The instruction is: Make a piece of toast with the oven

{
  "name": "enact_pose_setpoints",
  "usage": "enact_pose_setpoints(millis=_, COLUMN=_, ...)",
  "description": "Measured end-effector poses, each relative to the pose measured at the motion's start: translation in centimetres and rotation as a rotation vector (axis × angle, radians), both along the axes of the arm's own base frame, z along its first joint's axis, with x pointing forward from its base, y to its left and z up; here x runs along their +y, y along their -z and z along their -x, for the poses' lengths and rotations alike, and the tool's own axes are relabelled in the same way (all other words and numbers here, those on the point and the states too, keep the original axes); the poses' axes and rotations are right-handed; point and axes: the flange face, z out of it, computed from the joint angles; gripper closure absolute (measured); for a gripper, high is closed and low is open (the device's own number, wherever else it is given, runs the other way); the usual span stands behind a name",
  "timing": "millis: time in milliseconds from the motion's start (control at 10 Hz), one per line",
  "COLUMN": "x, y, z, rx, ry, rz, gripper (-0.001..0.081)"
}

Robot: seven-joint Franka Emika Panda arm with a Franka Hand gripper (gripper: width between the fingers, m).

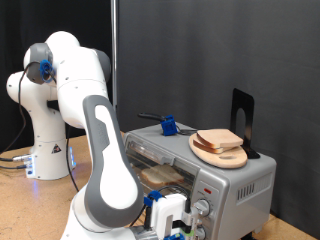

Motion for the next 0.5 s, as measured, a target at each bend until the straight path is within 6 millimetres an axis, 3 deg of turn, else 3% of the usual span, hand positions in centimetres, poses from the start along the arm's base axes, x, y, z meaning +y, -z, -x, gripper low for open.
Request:
enact_pose_setpoints(millis=100, x=0.09, y=-0.01, z=-0.03, rx=-0.001, ry=0.001, rz=-0.002, gripper=0.0435)
enact_pose_setpoints(millis=200, x=0.10, y=-0.03, z=-0.06, rx=-0.001, ry=0.004, rz=-0.003, gripper=0.0435)
enact_pose_setpoints(millis=300, x=0.07, y=-0.03, z=-0.08, rx=-0.001, ry=0.007, rz=-0.004, gripper=0.0618)
enact_pose_setpoints(millis=400, x=-0.03, y=0.14, z=-0.06, rx=0.002, ry=0.012, rz=0.000, gripper=0.0719)
enact_pose_setpoints(millis=500, x=-0.03, y=0.13, z=-0.07, rx=0.006, ry=0.013, rz=-0.001, gripper=0.0719)
